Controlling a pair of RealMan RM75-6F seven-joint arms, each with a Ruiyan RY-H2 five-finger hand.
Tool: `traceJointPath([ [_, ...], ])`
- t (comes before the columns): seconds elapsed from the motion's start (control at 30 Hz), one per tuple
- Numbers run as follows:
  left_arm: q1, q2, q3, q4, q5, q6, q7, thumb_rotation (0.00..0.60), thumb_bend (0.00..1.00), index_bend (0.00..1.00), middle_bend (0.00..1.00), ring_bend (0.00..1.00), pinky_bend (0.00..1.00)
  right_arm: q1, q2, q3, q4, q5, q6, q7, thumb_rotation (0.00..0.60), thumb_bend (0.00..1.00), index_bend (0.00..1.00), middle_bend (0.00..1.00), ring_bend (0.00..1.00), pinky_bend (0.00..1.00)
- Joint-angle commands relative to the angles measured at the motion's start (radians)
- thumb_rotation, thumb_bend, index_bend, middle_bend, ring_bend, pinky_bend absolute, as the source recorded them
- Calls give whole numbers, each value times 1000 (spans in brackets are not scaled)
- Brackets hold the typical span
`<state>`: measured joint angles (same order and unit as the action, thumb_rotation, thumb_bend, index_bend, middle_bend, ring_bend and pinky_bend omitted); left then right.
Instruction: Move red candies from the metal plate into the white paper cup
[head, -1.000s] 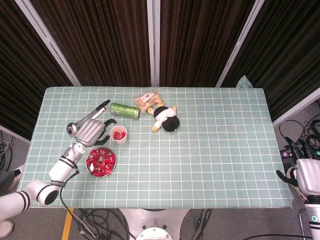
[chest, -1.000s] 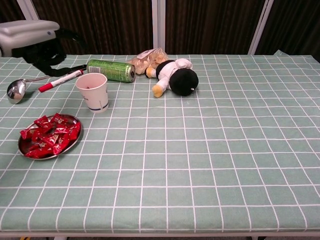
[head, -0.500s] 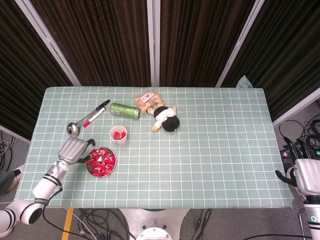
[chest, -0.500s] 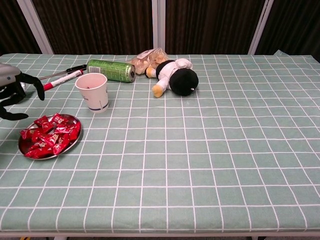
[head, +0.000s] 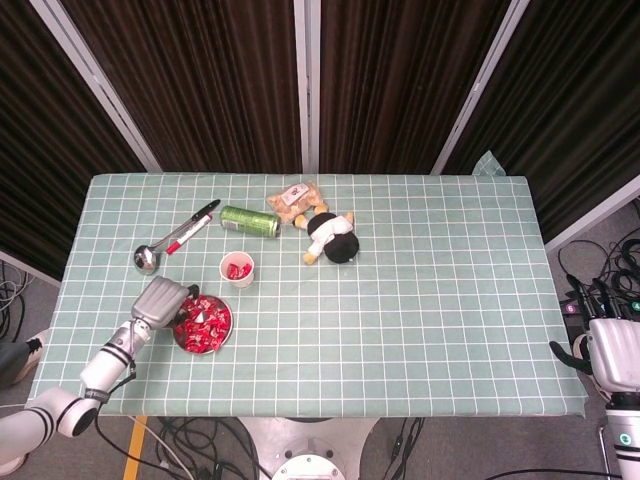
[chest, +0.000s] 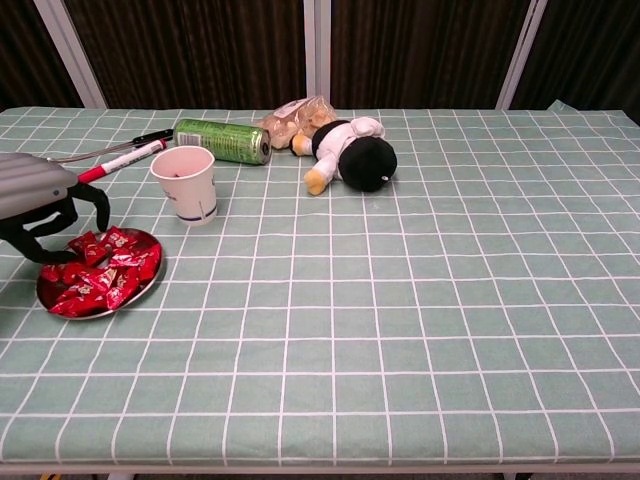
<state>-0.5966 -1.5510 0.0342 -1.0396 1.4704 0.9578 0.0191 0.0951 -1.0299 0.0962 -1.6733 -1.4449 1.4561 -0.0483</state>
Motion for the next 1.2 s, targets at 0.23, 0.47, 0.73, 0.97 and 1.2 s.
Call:
traceJointPath([
  [0.23, -10, -23, 5, 48, 14, -25, -17, 600, 287, 489, 936, 859, 1000, 4, 0, 3, -6, 8, -8, -7, 600, 87, 33, 267, 69, 241],
  [0.47, -8, -46, 6, 74, 24, -19, -39, 600, 320, 562, 945, 867, 1000, -1, 2, 1, -5, 8, -3, -5, 600, 87, 34, 268, 70, 242],
  [0.73, 1, -38, -4, 61, 37, 26, -100, 600, 412, 641, 965, 888, 1000, 1, 3, 2, -2, 5, -2, 2, 600, 85, 34, 269, 69, 243],
  [0.97, 0, 71, -69, -115, 32, 118, -130, 600, 421, 641, 966, 888, 1000, 0, 5, 2, 5, 1, 0, 12, 600, 86, 34, 269, 70, 243],
  [1.2, -88, 113, -155, -216, 2, 63, -95, 600, 420, 629, 966, 888, 1000, -2, 4, 2, 13, 1, 3, 24, 600, 86, 33, 269, 70, 243],
])
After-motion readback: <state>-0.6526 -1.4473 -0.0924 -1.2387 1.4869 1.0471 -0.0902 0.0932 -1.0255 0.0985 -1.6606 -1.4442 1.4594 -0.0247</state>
